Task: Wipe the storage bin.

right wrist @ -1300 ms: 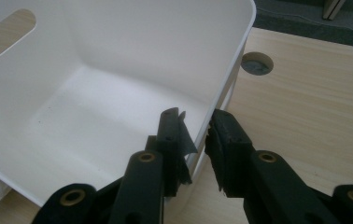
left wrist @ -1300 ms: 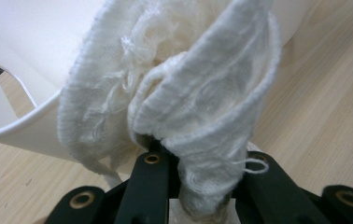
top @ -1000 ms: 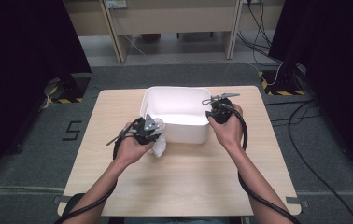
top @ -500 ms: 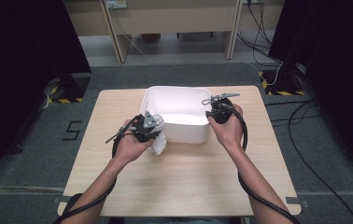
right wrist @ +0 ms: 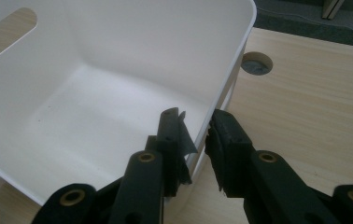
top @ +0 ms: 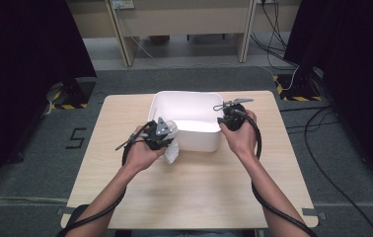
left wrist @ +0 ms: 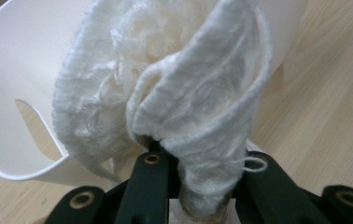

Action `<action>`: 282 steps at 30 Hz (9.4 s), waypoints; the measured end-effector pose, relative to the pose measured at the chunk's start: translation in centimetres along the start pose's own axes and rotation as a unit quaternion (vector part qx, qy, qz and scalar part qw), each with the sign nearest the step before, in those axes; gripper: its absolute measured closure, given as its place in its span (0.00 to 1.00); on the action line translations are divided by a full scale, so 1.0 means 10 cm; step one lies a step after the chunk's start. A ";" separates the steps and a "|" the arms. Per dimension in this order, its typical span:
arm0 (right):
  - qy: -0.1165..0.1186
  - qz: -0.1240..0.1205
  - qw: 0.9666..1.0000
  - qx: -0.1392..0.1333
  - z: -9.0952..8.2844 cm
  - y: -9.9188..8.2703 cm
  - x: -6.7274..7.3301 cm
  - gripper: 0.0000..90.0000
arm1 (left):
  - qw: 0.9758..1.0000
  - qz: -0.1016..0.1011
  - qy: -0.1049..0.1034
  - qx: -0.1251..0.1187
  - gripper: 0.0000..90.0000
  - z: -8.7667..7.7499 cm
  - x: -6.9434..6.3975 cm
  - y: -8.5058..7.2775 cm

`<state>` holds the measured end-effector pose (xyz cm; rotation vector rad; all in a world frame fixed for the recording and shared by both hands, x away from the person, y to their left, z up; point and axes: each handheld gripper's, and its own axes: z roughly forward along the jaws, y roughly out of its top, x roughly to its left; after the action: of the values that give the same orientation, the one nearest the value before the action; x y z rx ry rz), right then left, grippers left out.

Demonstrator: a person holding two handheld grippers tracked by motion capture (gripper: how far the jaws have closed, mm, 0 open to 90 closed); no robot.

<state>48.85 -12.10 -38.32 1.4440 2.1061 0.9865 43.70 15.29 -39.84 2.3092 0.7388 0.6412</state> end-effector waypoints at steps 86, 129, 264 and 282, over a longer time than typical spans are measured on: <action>0.003 0.008 1.000 -0.001 -0.01 -0.01 0.01 0.82 | 1.000 0.003 -0.010 0.017 0.87 0.43 -0.24 -0.16; 0.006 0.016 1.000 -0.002 -0.01 -0.01 -0.01 0.81 | 1.000 0.009 -0.008 -0.012 0.86 0.20 -0.23 0.13; 0.010 0.019 1.000 -0.004 -0.01 -0.01 -0.02 0.81 | 0.999 0.026 -0.020 -0.026 0.86 0.36 -0.44 0.22; 0.011 0.020 1.000 -0.005 -0.01 -0.02 -0.02 0.80 | 0.999 0.035 -0.014 -0.017 0.86 0.48 -0.51 0.13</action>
<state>48.74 -12.33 -38.39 1.4817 2.0913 1.0305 43.34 9.19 -43.53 2.3165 0.6317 0.6459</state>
